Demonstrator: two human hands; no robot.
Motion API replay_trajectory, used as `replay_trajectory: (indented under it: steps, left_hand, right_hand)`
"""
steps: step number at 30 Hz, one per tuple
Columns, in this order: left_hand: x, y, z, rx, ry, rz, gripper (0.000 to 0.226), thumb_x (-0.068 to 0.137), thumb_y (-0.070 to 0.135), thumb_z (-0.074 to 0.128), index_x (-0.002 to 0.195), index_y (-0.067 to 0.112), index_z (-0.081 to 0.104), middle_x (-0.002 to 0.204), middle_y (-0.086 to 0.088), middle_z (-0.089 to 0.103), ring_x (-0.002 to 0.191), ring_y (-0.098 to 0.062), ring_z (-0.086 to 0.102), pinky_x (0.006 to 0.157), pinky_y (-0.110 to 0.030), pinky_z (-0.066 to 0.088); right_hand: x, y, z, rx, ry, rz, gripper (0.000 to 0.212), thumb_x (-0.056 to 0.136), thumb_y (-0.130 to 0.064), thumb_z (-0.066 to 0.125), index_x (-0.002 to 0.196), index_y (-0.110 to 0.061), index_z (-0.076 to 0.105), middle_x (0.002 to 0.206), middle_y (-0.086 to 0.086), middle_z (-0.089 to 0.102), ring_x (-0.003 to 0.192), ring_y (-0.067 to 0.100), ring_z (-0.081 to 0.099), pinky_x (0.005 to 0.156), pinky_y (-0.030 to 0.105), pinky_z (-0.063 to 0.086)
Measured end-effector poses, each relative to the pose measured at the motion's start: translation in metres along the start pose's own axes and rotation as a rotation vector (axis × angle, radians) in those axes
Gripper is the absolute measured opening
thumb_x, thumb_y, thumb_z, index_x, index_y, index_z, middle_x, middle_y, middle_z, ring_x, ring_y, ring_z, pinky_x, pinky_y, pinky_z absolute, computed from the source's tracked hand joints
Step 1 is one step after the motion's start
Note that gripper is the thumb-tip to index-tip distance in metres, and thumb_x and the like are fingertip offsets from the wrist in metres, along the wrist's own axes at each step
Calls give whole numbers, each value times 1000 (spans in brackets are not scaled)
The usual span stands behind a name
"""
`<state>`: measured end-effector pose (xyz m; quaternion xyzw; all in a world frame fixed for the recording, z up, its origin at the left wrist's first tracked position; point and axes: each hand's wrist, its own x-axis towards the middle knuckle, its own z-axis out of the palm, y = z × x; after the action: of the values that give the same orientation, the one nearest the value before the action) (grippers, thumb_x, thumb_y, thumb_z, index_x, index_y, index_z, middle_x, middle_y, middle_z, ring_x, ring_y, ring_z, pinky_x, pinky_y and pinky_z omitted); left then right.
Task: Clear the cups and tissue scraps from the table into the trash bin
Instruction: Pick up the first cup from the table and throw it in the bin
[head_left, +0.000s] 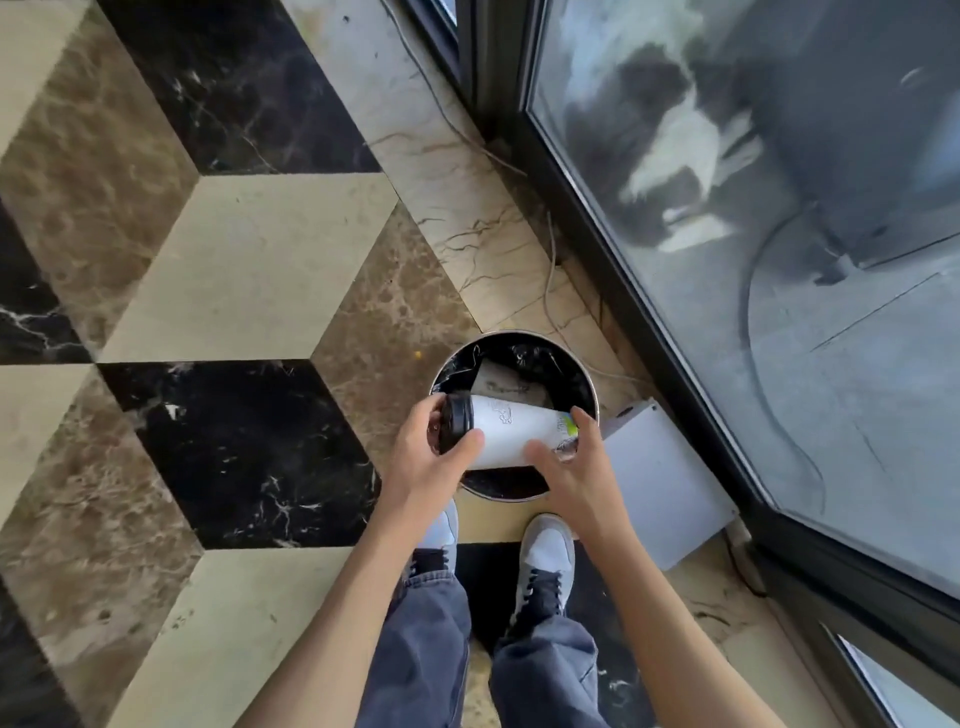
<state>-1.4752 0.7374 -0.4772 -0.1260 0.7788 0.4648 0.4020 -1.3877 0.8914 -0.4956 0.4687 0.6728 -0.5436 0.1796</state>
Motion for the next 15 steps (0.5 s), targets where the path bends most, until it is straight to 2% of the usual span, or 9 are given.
replay_trajectory:
  steps: [1,3,4,5,8,10,12,15]
  left_hand:
    - [12,-2,3,8,1,2,61,71,49,66,129,39,50,124,13,60,120,-9,58,103,-36,48]
    - [34,-6,8,10,3,2,63,72,52,64,131,39,49,128,10,58,121,-10,56,106,-40,47]
    - [42,-8,10,13,0,0,65,73,54,64,134,39,48,132,9,56,124,-11,54,108,-42,45]
    - [49,-9,12,23,-5,1,66,74,54,63,136,39,46,136,8,54,127,-12,52,109,-44,43]
    - [58,-11,17,42,-22,18,68,79,53,61,142,36,43,143,8,50,133,-13,47,113,-44,39]
    - [56,-10,18,35,-30,33,68,81,54,60,144,36,40,149,7,45,137,-11,42,115,-42,36]
    - [51,-6,16,33,-30,52,65,85,50,60,145,35,39,152,7,41,138,-10,37,115,-38,33]
    - [39,5,10,40,-32,85,60,90,46,60,145,34,39,152,9,40,134,-6,36,111,-31,31]
  right_hand:
    - [12,4,5,1,12,-2,75,89,-37,64,151,-21,26,115,-12,55,95,5,58,73,15,43]
    - [32,10,12,26,32,5,77,88,-39,64,151,-21,26,136,-1,51,116,16,55,92,31,51]
    - [39,12,15,42,39,17,78,87,-39,65,152,-21,25,142,1,48,123,19,52,100,39,50]
    - [45,14,17,55,44,27,78,87,-39,65,152,-21,25,144,0,45,125,18,50,103,41,48]
    - [58,17,22,70,69,35,80,87,-40,64,153,-20,23,136,-9,41,122,9,43,98,30,41]
    - [61,16,21,71,83,32,77,87,-40,63,152,-21,25,131,-12,40,125,12,44,98,30,40]
    - [59,12,19,83,80,26,75,88,-40,62,151,-22,25,141,-5,44,131,17,45,105,36,42]
    - [46,-4,9,100,67,7,74,88,-41,61,151,-25,25,154,0,39,136,21,44,111,48,42]
